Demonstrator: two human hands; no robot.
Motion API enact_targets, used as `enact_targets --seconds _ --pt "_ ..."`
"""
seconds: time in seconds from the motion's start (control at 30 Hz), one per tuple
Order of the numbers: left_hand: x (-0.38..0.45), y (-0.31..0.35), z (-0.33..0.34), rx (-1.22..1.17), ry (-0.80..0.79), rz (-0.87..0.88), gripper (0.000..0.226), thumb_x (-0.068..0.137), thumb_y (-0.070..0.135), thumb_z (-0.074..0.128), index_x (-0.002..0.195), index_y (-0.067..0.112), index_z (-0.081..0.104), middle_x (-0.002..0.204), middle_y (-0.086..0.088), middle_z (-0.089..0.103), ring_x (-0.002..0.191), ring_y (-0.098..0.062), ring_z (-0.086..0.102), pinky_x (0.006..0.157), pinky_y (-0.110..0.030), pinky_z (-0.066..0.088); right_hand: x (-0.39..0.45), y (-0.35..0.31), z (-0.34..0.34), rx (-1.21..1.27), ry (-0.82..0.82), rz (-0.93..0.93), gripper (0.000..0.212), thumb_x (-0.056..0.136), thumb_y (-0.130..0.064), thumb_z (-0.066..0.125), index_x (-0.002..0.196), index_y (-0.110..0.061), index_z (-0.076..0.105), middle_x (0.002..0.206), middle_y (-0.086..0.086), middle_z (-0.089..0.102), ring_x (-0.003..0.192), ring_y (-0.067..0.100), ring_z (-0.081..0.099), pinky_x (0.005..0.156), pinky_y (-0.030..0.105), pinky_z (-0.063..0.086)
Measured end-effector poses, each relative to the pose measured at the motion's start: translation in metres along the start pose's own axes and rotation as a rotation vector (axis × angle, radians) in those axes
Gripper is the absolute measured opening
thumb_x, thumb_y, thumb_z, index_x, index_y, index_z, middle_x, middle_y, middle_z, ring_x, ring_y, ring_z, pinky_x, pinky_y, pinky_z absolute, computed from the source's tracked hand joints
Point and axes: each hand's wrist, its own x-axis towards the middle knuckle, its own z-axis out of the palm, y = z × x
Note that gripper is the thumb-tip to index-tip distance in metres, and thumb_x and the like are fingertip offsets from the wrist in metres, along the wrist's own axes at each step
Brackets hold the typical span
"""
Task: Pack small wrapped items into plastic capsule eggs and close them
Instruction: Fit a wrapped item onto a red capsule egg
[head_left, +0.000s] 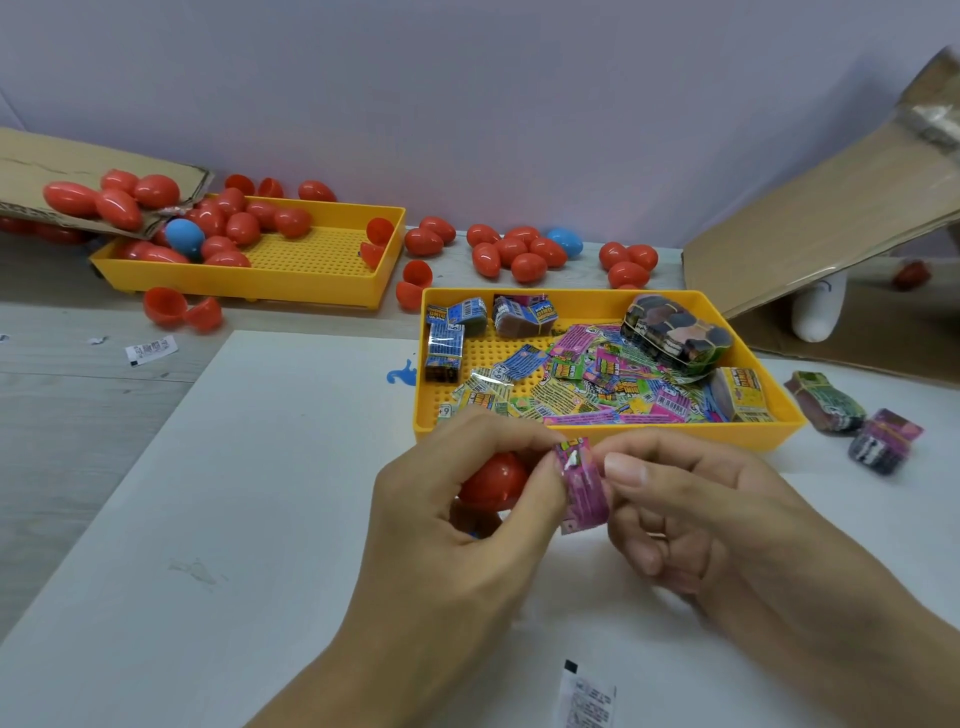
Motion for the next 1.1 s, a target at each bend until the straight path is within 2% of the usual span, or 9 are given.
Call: enact_targets --seconds 0.2,0.4,0.47,0.53,0.63,0.73,0.8,0.9,1.1 --pt "0.001 0.001 0.0 0.042 -0.001 0.009 0.008 0.081 0.031 0.065 0.086 0.028 0.069 0.079 0.011 0.062 0.061 -0.01 0.058 0.045 -0.019 0.046 -0.001 0.0 0.0 -0.022 -0.02 -0.026 0.026 0.055 -0.037 0.081 0.072 -0.018 0.073 0.059 -0.003 0.06 0.045 0.01 0.048 0.038 0.015 0.031" --pt "0.0 -0.001 0.002 0.085 -0.004 -0.006 0.012 0.078 0.015 0.072 0.083 0.025 0.071 0.076 0.011 0.063 0.066 -0.011 0.061 0.051 -0.02 0.048 0.0 0.005 -0.002 -0.061 0.007 -0.092 0.051 0.048 -0.048 0.09 0.083 -0.013 0.078 0.067 0.007 0.061 0.047 0.009 0.047 0.04 0.014 0.033" --pt "-0.002 -0.001 0.002 -0.036 -0.05 -0.096 0.015 0.078 0.019 0.072 0.089 0.029 0.068 0.077 0.009 0.063 0.056 -0.007 0.057 0.046 -0.026 0.05 0.001 0.006 -0.003 -0.099 0.046 -0.172 0.047 0.053 -0.049 0.088 0.083 -0.015 0.079 0.064 0.006 0.061 0.048 0.011 0.047 0.042 0.017 0.031" --pt "-0.003 -0.001 0.001 -0.186 -0.129 -0.195 0.024 0.074 0.024 0.068 0.095 0.032 0.06 0.083 0.006 0.062 0.051 -0.012 0.054 0.045 -0.035 0.051 0.001 0.007 -0.004 -0.191 0.087 -0.295 0.04 0.06 -0.05 0.083 0.084 -0.018 0.079 0.058 0.003 0.061 0.049 0.011 0.05 0.043 0.018 0.032" --pt "-0.002 -0.003 -0.001 -0.332 -0.171 -0.276 0.029 0.067 0.026 0.059 0.095 0.03 0.055 0.086 0.004 0.061 0.057 -0.018 0.059 0.053 -0.031 0.052 -0.002 0.006 -0.002 -0.274 0.125 -0.451 0.031 0.068 -0.046 0.081 0.086 -0.021 0.079 0.058 0.004 0.065 0.05 0.011 0.056 0.045 0.015 0.039" --pt "0.0 -0.005 0.0 -0.352 -0.128 -0.257 0.025 0.072 0.026 0.063 0.096 0.024 0.058 0.092 0.002 0.064 0.067 -0.021 0.067 0.059 -0.033 0.057 -0.005 0.004 -0.001 -0.364 0.206 -0.563 0.011 0.075 -0.035 0.08 0.084 -0.029 0.079 0.062 -0.003 0.068 0.05 0.006 0.056 0.048 0.012 0.043" --pt "-0.001 -0.005 0.003 -0.356 -0.116 -0.222 0.022 0.08 0.02 0.069 0.099 0.02 0.06 0.097 -0.002 0.064 0.073 -0.022 0.069 0.061 -0.031 0.058 -0.005 0.005 -0.001 -0.479 0.267 -0.62 0.01 0.076 -0.039 0.077 0.086 -0.036 0.077 0.072 -0.007 0.071 0.057 0.009 0.061 0.049 0.02 0.046" --pt "-0.001 -0.005 0.004 -0.346 -0.094 -0.22 0.023 0.082 0.013 0.07 0.101 0.022 0.064 0.093 -0.005 0.065 0.072 -0.023 0.072 0.064 -0.028 0.059 -0.005 0.009 0.001 -0.577 0.278 -0.694 0.011 0.079 -0.04 0.07 0.089 -0.038 0.075 0.083 -0.009 0.071 0.065 0.015 0.062 0.051 0.038 0.047" --pt "0.0 -0.005 0.003 -0.322 -0.095 -0.206 0.027 0.078 0.01 0.072 0.099 0.027 0.067 0.088 0.001 0.071 0.077 -0.023 0.074 0.072 -0.026 0.059 -0.004 0.013 0.0 -0.572 0.271 -0.735 0.01 0.08 -0.037 0.07 0.089 -0.038 0.074 0.083 -0.01 0.071 0.064 0.014 0.062 0.046 0.04 0.045"
